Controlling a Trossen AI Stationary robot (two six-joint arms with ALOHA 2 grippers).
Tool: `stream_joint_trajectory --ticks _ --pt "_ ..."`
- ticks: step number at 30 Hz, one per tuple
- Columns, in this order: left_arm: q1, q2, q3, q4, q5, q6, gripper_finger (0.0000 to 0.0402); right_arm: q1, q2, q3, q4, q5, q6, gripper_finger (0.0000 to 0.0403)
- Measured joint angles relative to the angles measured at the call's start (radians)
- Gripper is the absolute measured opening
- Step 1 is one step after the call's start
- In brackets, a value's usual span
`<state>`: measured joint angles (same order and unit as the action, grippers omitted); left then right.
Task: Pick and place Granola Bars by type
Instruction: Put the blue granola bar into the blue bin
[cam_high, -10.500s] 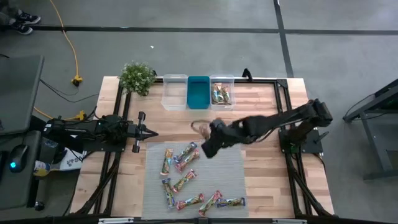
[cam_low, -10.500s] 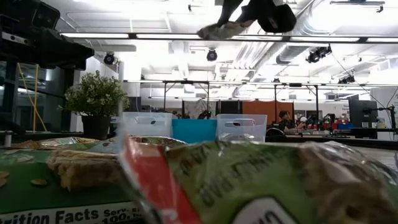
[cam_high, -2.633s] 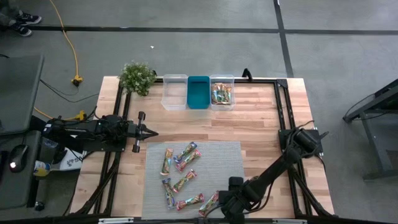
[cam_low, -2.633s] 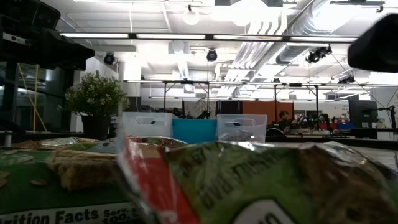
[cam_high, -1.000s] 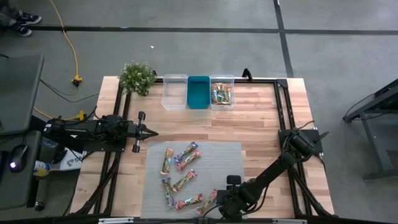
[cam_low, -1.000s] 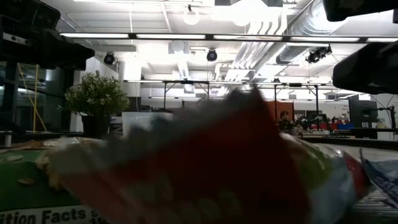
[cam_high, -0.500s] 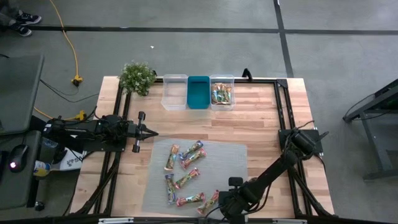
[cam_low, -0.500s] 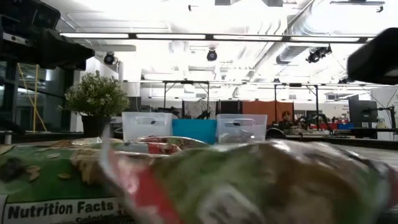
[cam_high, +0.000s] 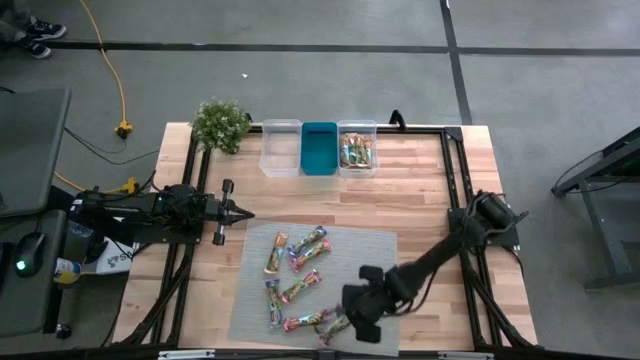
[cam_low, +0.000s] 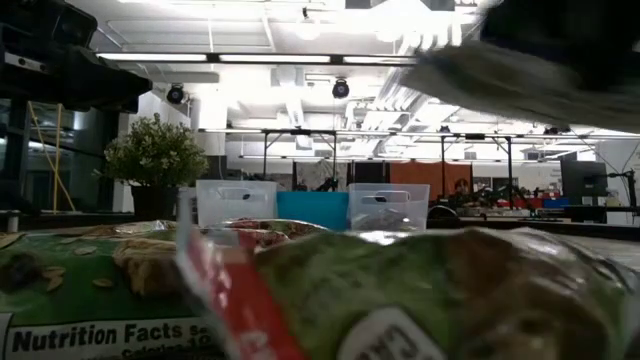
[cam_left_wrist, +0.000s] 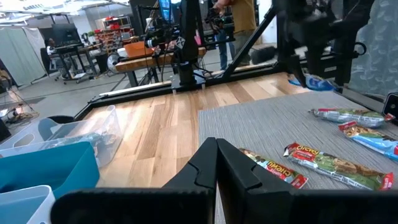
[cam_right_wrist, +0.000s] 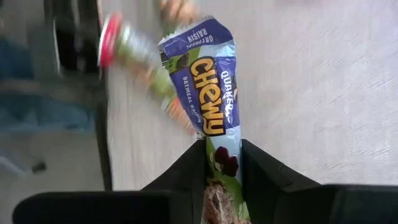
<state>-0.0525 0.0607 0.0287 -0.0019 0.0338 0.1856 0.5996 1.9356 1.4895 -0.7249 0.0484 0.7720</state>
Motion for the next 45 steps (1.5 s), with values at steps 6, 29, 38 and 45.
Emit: stream_joint_trajectory --ticks 6,29,38,45 --pt "0.0 0.0 0.0 0.0 0.0 0.0 0.0001 -0.142 -0.097 0.0 0.058 0.067 -0.054 0.0076" --pt "0.0 0.0 0.0 0.0 0.0 0.0 0.0001 -0.776 -0.213 0.002 0.472 0.202 -0.093 0.0076" --pt "0.0 0.0 0.0 0.0 0.0 0.0 0.0001 -0.946 -0.138 0.002 0.48 0.156 0.02 0.0076" --pt "0.0 0.0 0.0 0.0 0.0 0.0 0.0001 -0.986 -0.017 0.002 0.529 0.129 0.148 0.0076"
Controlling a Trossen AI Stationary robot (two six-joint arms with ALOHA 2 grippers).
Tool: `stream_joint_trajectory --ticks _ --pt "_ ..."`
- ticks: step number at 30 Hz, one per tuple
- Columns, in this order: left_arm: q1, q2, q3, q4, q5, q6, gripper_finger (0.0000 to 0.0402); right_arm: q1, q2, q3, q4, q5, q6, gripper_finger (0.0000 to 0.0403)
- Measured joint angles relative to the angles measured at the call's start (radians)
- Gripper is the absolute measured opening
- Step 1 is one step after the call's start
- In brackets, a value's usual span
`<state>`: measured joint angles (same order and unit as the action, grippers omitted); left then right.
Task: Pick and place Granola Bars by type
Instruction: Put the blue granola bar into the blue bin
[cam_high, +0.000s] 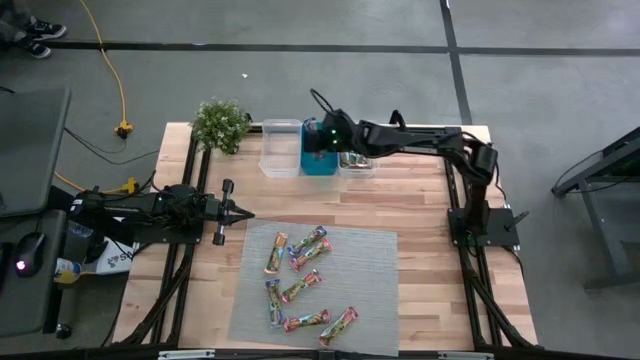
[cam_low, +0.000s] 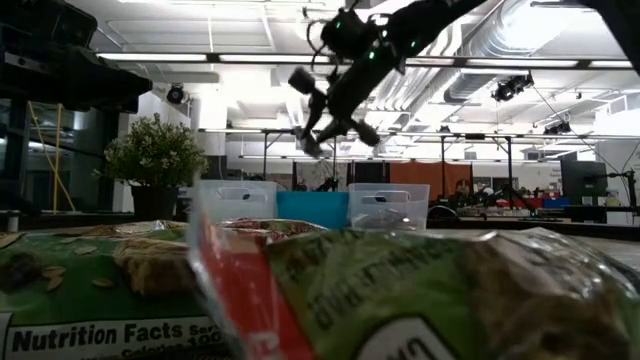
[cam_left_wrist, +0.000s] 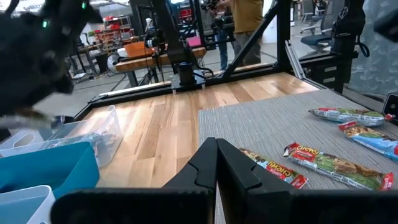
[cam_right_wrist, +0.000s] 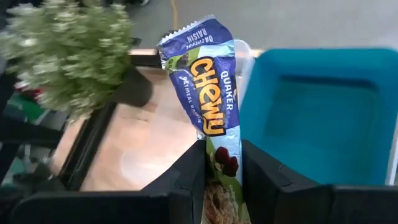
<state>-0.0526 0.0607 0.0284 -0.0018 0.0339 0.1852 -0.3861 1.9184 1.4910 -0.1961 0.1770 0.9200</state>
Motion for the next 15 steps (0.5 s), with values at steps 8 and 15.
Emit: stream_joint_trajectory --ticks 8,15 --pt "0.0 0.0 0.0 0.0 0.0 0.0 0.0001 -0.032 0.077 0.0 0.006 -0.015 0.085 0.0076" --pt "0.0 0.0 0.0 0.0 0.0 0.0 0.0001 -0.054 0.097 0.0 -0.065 -0.028 0.094 0.0076"
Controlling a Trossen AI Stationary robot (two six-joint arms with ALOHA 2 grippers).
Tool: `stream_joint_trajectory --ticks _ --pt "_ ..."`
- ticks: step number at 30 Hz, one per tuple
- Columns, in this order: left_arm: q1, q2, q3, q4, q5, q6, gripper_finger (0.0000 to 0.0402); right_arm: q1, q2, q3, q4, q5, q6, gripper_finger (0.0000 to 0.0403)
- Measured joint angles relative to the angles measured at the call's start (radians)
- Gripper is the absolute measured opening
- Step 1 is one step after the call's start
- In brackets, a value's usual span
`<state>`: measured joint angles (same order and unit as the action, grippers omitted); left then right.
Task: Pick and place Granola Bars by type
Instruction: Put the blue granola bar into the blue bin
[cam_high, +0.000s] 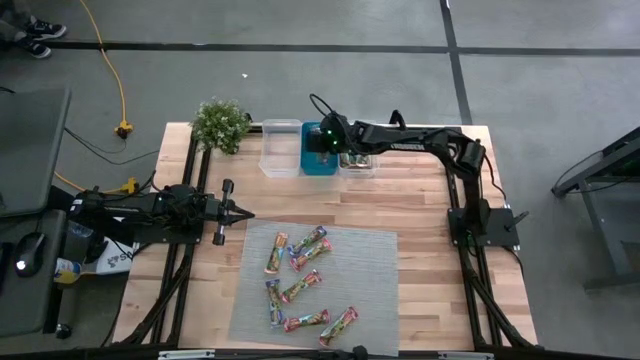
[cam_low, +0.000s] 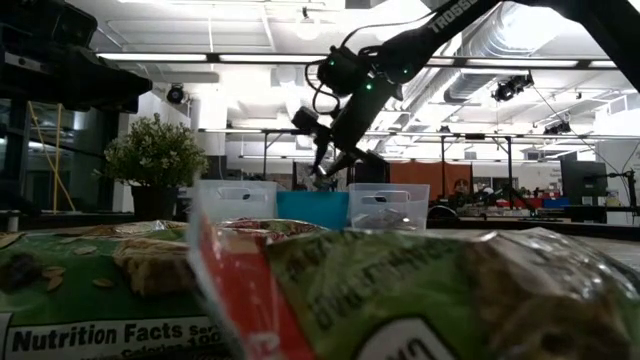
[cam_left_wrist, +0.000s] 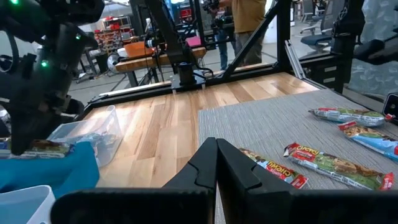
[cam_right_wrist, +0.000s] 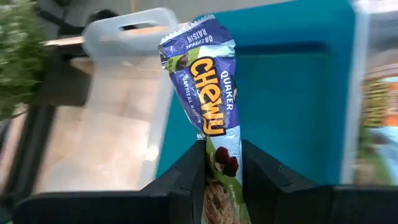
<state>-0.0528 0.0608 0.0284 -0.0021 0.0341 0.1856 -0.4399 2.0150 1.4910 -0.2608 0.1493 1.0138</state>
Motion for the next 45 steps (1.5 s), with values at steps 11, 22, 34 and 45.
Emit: stream_joint_trajectory --ticks 11,22,34,45 --pt "0.0 0.0 0.0 0.0 0.0 0.0 0.0001 -0.019 -0.001 0.0 -0.044 -0.004 -0.028 0.0077" --pt "0.0 0.0 0.0 0.0 0.0 0.0 0.0001 -0.021 -0.001 0.0 -0.04 -0.054 -0.082 0.0148" --pt "0.0 0.0 0.0 0.0 0.0 0.0 0.0001 -0.038 -0.061 0.0 0.103 -0.392 -0.499 0.0161" --pt "0.0 0.0 0.0 0.0 0.0 0.0 0.0001 0.056 -0.138 0.0 0.1 -0.711 -0.882 0.0161"
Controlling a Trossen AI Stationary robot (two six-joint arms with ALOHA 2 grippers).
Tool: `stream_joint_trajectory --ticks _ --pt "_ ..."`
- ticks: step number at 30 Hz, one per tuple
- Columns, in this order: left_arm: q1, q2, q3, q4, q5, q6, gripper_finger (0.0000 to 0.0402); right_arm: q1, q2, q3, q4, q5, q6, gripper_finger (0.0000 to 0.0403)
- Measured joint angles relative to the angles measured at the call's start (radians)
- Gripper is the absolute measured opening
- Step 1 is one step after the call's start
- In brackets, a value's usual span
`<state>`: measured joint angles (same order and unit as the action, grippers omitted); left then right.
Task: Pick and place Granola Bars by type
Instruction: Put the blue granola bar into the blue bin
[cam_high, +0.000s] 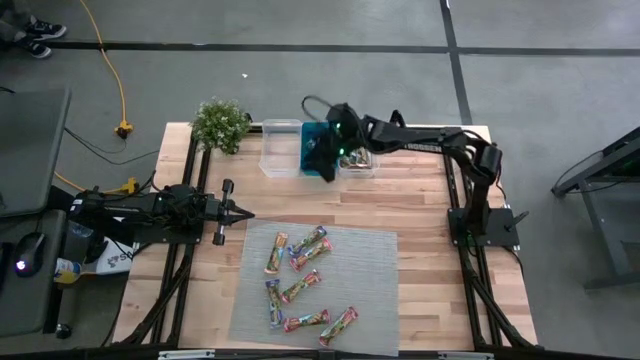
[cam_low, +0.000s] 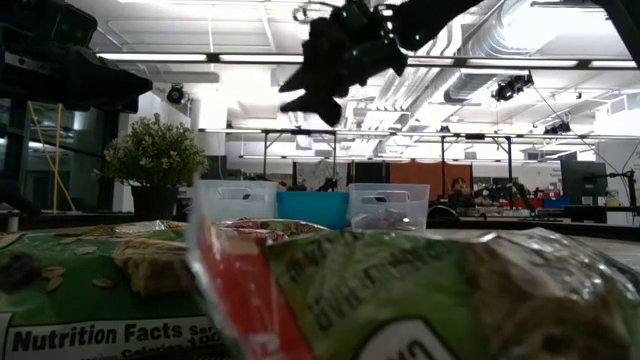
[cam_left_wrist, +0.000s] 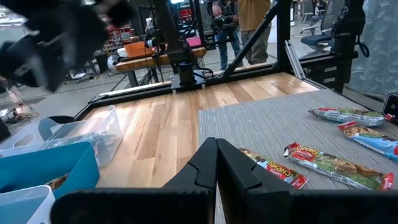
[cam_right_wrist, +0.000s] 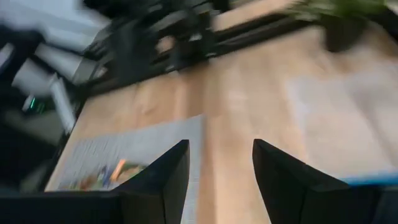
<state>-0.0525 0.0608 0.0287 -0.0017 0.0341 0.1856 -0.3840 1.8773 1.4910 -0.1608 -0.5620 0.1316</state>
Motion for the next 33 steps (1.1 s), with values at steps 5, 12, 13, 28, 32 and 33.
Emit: stream_joint_trajectory --ticks 5,12,13,28,32,33 --pt "0.0 0.0 0.0 0.0 0.0 0.0 0.0001 0.124 -0.001 0.0 -0.017 0.049 -0.169 0.0161" --pt "0.0 0.0 0.0 0.0 0.0 0.0 0.0001 0.307 -0.001 0.0 -0.162 0.333 -0.521 0.0161" --pt "0.0 0.0 0.0 0.0 0.0 0.0 0.0001 0.326 0.002 0.0 -0.167 0.375 -0.557 0.0161" --pt "0.0 0.0 0.0 0.0 0.0 0.0 0.0001 0.374 0.09 0.0 -0.24 0.406 -0.543 0.0161" --pt "0.0 0.0 0.0 0.0 0.0 0.0 0.0001 0.374 0.126 0.0 -0.238 0.346 -0.543 0.0161" --pt "0.0 0.0 0.0 0.0 0.0 0.0 0.0001 0.374 0.135 0.0 -0.239 0.338 -0.543 0.0163"
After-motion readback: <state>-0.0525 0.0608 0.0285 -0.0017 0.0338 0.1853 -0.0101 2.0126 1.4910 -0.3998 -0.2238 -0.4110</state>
